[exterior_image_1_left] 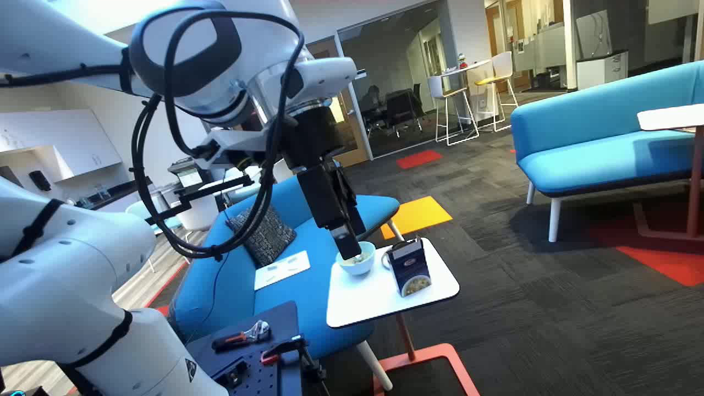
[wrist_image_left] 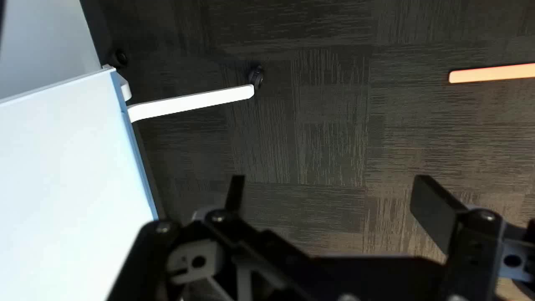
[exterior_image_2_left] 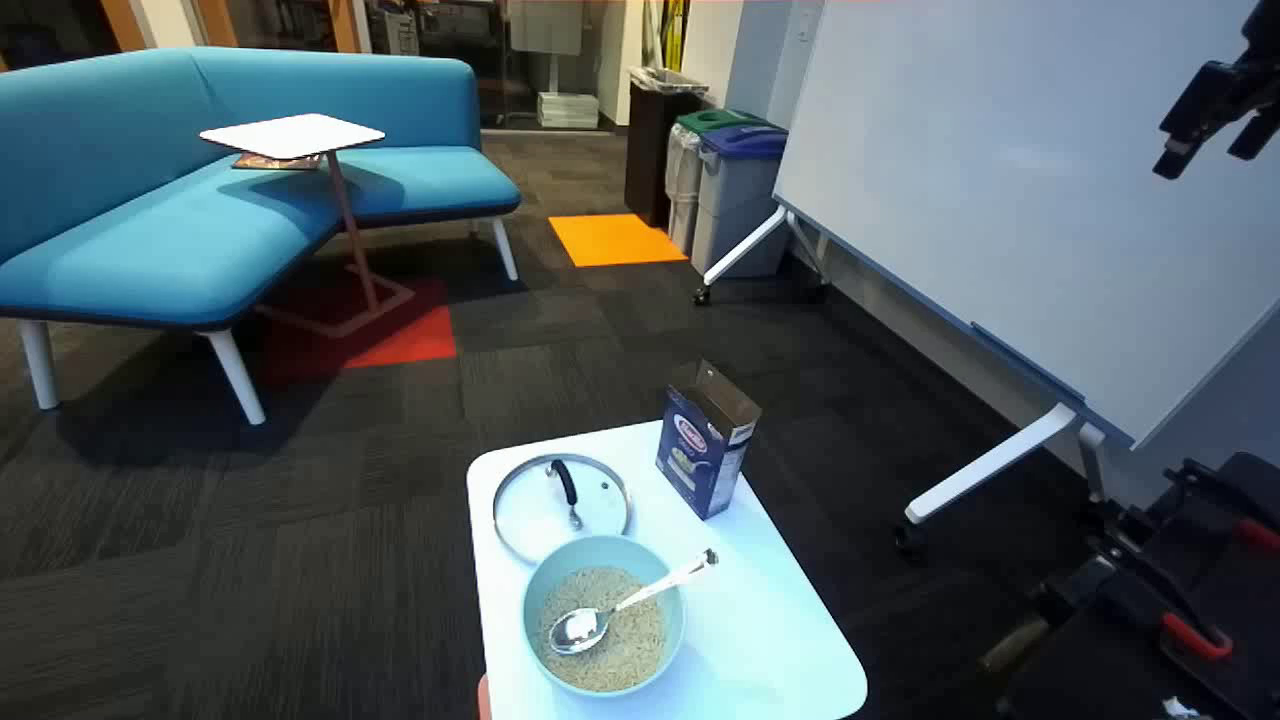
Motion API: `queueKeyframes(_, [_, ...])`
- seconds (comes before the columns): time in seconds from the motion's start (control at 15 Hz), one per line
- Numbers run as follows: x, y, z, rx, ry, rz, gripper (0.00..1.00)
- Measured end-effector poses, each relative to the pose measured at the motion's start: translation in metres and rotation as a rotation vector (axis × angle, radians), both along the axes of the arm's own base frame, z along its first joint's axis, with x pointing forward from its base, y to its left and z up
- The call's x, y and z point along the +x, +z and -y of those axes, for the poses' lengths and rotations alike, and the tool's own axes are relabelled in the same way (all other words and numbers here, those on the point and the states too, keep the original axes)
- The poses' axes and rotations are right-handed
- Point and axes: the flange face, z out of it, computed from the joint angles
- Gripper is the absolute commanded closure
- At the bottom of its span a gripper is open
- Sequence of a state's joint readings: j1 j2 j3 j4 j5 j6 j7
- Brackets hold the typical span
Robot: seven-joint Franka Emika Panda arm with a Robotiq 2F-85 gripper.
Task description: Pick up the spoon from the bowl and put it in the box
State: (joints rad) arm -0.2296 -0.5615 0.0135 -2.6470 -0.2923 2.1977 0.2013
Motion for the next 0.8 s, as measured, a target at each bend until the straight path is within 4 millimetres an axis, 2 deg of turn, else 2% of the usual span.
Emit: queueKeyframes(0.8, [0.0012, -0.0005, -0.0044, 0.003, 0.015, -0.002, 0.00])
